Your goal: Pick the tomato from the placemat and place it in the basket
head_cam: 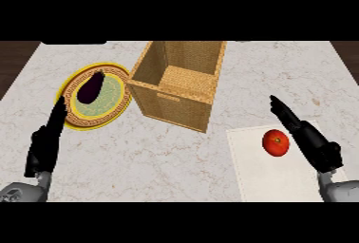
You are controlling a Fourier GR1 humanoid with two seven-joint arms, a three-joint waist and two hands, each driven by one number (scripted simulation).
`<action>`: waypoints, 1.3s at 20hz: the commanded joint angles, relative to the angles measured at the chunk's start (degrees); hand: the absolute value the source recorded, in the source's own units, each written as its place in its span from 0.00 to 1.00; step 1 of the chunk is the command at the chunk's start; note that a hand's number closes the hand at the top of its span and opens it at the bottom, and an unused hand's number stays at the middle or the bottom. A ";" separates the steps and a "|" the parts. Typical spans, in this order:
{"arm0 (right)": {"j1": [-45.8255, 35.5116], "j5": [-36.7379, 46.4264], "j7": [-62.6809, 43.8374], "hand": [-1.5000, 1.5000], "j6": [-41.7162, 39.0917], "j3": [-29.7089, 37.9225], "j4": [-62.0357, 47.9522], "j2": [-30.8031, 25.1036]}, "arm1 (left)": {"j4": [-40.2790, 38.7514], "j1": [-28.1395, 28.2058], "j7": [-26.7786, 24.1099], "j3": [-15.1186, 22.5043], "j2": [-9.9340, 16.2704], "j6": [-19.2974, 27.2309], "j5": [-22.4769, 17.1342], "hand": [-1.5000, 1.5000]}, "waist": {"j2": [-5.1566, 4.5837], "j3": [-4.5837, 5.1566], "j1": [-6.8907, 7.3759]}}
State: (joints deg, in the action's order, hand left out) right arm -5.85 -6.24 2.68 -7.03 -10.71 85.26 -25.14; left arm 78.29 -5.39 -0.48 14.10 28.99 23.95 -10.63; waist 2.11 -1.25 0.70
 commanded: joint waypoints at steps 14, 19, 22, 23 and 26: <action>12.56 11.19 4.11 0.00 5.68 -4.72 28.73 3.49 | 14.36 2.55 -4.85 -0.16 -9.98 -2.48 -6.94 0.50 | -1.66 1.33 -1.98; 9.87 25.66 -10.25 0.00 13.58 2.71 32.55 -3.18 | 15.43 4.39 -3.87 -0.58 -8.92 -2.32 -7.17 0.50 | -1.31 1.61 -2.31; 8.41 29.15 -21.08 0.00 8.56 7.38 36.83 -11.32 | 16.99 2.83 -1.80 0.10 -9.28 -1.19 -6.52 0.50 | -1.42 1.63 -2.47; 7.26 29.74 -25.30 0.00 5.89 7.98 38.32 -13.79 | 16.85 2.94 -2.47 -0.60 -9.04 -2.00 -7.18 0.50 | -1.51 1.71 -2.09; 6.32 28.71 -33.73 0.00 -4.24 8.06 42.42 -21.11 | 16.03 1.92 -1.70 -0.56 -9.20 -0.88 -6.06 0.50 | -1.78 1.67 -1.82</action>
State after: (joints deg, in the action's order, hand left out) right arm 2.38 21.00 -20.67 -3.60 -4.87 123.77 -38.43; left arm 94.39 -2.45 -3.12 13.44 19.97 22.28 -17.43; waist 0.65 0.42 -1.58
